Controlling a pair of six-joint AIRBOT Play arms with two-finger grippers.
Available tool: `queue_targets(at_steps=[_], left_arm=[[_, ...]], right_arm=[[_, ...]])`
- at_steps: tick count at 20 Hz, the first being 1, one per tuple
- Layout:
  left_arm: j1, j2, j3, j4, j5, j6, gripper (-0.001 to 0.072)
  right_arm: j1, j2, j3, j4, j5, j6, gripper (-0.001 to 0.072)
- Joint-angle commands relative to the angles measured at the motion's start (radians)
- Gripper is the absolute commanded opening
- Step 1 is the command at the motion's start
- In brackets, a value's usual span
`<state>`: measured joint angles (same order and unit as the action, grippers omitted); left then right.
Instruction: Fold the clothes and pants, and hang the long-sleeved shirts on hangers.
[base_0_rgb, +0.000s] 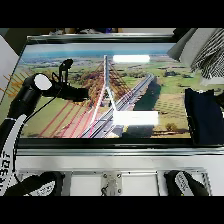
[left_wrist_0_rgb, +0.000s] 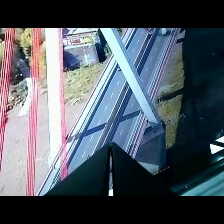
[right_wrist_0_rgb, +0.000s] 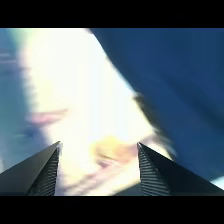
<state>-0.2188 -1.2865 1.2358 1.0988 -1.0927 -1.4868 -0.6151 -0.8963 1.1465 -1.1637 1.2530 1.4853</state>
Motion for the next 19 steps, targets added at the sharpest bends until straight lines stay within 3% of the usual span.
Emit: queue_targets(at_steps=[1,4,5,6,7,19], left_arm=[[0.0,0.0,0.0,0.0,0.021,-0.002,0.0013],[0.0,0.0,0.0,0.0,0.019,-0.002,0.0013],[0.0,0.0,0.0,0.0,0.015,-0.002,0.0013],[0.0,0.0,0.0,0.0,0.0,-0.002,0.0013],[0.0,0.0,0.0,0.0,-0.017,-0.002,0.0013],[0.0,0.0,0.0,-0.001,-0.038,-0.002,0.0013]], right_arm=[[0.202,0.029,-0.013,0.138,-0.075,-0.106,0.0509],[0.373,-0.006,-0.022,0.137,-0.087,-0.154,0.0505],[0.41,-0.018,-0.022,0.136,-0.086,-0.154,0.0449],[0.44,-0.029,-0.022,0.137,-0.085,-0.154,0.0196],[0.462,-0.037,-0.022,0.137,-0.087,-0.154,0.0016],[0.473,-0.048,-0.023,0.137,-0.068,-0.154,0.0015]])
